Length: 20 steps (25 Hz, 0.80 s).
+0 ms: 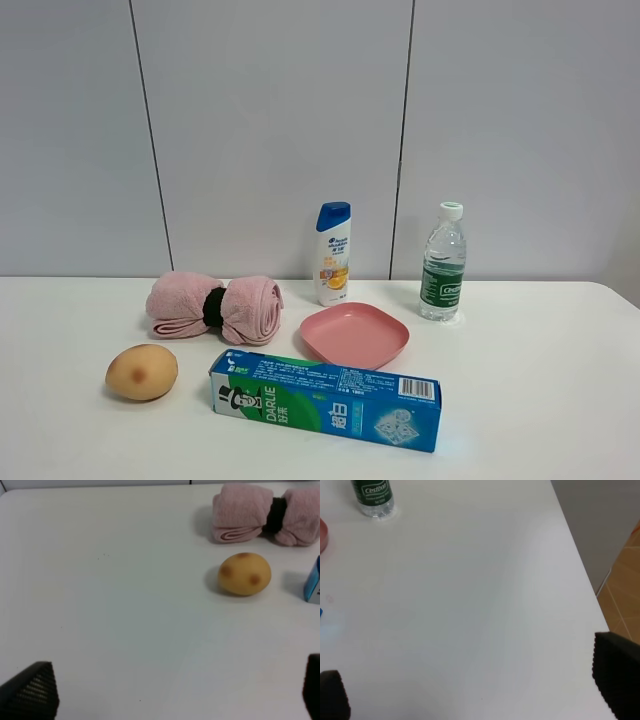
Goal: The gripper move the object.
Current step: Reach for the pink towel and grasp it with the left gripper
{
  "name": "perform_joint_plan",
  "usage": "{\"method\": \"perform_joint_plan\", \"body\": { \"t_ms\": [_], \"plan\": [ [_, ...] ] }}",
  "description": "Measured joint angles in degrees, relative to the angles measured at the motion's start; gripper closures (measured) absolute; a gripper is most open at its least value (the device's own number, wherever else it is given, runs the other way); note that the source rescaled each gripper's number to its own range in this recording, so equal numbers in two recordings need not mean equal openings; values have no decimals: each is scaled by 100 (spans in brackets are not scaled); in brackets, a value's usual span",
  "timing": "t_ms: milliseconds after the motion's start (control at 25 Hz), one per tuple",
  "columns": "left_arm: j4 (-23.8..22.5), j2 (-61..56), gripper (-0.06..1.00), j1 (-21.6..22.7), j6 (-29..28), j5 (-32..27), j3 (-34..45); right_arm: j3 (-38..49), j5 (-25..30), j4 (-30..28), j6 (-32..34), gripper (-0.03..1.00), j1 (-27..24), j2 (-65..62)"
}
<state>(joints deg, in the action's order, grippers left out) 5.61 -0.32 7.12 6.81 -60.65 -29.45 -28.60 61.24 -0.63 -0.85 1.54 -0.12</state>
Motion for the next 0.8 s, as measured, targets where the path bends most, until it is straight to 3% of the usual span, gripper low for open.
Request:
{"method": "perform_joint_plan", "body": {
  "t_ms": [280,520,800],
  "plan": [
    [159,229,-6,0,-5,11,-165,0,0,0,0,-3,0,0],
    [330,1518,-6,0,101,185,-766,0,0,0,0,-3,0,0],
    [372,3022,-6,0,1171,985,-1345,0,0,0,0,-3,0,0]
  ]
}}
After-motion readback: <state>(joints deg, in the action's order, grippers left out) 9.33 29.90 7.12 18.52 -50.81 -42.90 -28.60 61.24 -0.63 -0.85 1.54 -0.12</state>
